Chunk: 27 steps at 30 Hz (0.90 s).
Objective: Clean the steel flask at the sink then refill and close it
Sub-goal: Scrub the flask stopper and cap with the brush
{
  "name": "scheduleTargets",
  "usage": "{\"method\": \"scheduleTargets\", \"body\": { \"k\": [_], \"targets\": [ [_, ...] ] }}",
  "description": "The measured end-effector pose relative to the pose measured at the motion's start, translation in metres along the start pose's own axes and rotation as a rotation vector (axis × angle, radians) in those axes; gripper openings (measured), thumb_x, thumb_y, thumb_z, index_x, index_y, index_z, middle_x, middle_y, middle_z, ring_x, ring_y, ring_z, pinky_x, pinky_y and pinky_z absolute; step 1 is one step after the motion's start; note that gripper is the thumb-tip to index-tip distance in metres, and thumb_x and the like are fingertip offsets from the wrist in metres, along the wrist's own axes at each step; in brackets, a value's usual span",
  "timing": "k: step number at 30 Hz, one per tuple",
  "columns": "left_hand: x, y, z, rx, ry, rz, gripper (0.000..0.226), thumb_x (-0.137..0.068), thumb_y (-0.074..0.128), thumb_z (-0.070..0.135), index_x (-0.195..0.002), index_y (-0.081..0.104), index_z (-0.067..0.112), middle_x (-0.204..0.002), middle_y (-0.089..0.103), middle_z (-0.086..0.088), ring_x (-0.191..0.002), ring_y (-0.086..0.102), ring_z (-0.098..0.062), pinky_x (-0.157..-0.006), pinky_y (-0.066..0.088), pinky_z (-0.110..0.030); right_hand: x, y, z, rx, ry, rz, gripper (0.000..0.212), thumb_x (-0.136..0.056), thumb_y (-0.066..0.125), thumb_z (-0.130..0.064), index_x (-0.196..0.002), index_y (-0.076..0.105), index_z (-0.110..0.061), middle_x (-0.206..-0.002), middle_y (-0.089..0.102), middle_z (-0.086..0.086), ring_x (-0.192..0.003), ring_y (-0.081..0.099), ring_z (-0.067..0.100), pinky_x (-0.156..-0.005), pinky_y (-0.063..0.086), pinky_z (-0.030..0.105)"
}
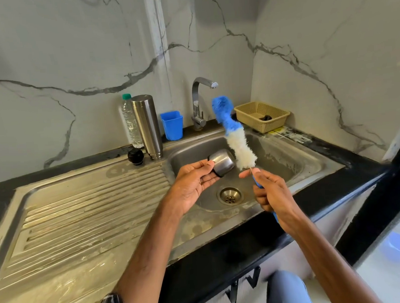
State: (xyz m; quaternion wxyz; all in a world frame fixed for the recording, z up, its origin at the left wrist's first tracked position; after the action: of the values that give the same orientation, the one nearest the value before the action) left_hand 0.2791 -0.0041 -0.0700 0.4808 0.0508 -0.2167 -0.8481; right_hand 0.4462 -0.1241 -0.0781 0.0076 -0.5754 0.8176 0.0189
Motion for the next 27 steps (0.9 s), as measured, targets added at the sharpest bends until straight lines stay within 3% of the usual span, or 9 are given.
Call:
{"method": "scheduleTargets", "body": {
  "k": [4, 6, 10, 15, 20, 23, 27],
  "targets": [
    [0.0, 0.0, 0.001, -0.052, 0.045, 0.014, 0.022, -0.096, 0.065, 0.006, -0.118, 0.069, 0.002, -0.112, 0.076, -0.016, -0.106, 0.073, -0.024, -0.091, 0.06, -0.03, 0.001, 0.006, 0.002, -0.008, 0.03, -0.047, 0.045, -0.107, 0.04, -0.037, -0.095, 0.07, -0.006, -0.058, 0.027, -0.003, -0.048, 0.02, 0.01, -0.039, 0.018, 0.021],
    [0.0, -0.001, 0.001, -0.059, 0.048, 0.012, 0.03, -0.095, 0.066, 0.006, -0.125, 0.066, 0.0, -0.116, 0.074, -0.019, -0.111, 0.07, -0.028, -0.092, 0.059, -0.032, 0.002, 0.01, -0.002, 0.02, 0.01, -0.051, 0.046, -0.107, 0.04, -0.039, -0.083, 0.065, -0.007, -0.055, 0.029, -0.003, -0.046, 0.02, 0.011, -0.038, 0.018, 0.021],
    [0.003, 0.002, 0.003, -0.068, 0.059, 0.004, 0.03, -0.094, 0.067, 0.004, -0.124, 0.066, 0.002, -0.113, 0.075, -0.017, -0.104, 0.073, -0.024, -0.088, 0.06, -0.029, -0.006, 0.013, -0.006, 0.095, -0.001, 0.043, 0.047, -0.108, 0.038, -0.041, -0.07, 0.049, -0.015, -0.053, 0.031, -0.004, -0.046, 0.022, 0.012, -0.041, 0.017, 0.024],
    [0.002, -0.003, 0.005, -0.075, 0.082, 0.033, 0.038, -0.093, 0.068, 0.005, -0.131, 0.063, -0.002, -0.113, 0.075, -0.015, -0.105, 0.073, -0.023, -0.086, 0.06, -0.028, -0.002, 0.015, -0.007, 0.194, -0.066, 0.022, 0.048, -0.107, 0.037, -0.039, -0.066, 0.043, -0.015, -0.052, 0.033, -0.005, -0.042, 0.025, 0.008, -0.039, 0.023, 0.02],
    [0.004, 0.002, 0.003, -0.115, 0.088, -0.01, 0.028, -0.094, 0.066, 0.004, -0.122, 0.068, 0.003, -0.11, 0.077, -0.013, -0.105, 0.073, -0.022, -0.089, 0.06, -0.029, -0.008, 0.01, -0.006, 0.211, -0.064, 0.073, 0.048, -0.107, 0.038, -0.038, -0.065, 0.045, -0.015, -0.052, 0.034, -0.004, -0.042, 0.026, 0.009, -0.039, 0.024, 0.02],
    [0.0, -0.007, 0.004, -0.112, 0.095, 0.025, 0.04, -0.094, 0.068, 0.006, -0.132, 0.062, -0.002, -0.114, 0.075, -0.016, -0.111, 0.071, -0.026, -0.092, 0.059, -0.031, -0.009, 0.014, 0.0, 0.267, -0.097, 0.024, 0.048, -0.107, 0.039, -0.036, -0.064, 0.044, -0.016, -0.051, 0.036, -0.007, -0.044, 0.028, 0.009, -0.042, 0.026, 0.022],
    [0.002, -0.003, 0.002, -0.149, 0.093, -0.001, 0.037, -0.094, 0.068, 0.007, -0.13, 0.063, 0.0, -0.113, 0.075, -0.015, -0.109, 0.072, -0.024, -0.095, 0.058, -0.032, -0.016, 0.009, 0.0, 0.262, -0.055, 0.108, 0.05, -0.106, 0.04, -0.04, -0.061, 0.046, -0.019, -0.049, 0.037, -0.009, -0.042, 0.029, 0.008, -0.044, 0.026, 0.024]
  ]
}}
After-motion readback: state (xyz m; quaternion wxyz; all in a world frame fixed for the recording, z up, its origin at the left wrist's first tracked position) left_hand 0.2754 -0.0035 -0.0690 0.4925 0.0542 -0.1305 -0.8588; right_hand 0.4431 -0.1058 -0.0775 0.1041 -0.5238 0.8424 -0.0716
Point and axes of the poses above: each hand's wrist, its own x-axis away from the middle knuckle, its own y-axis out of the palm, z = x × y, the point moved 5 cm from there along -x, towards the middle knuckle
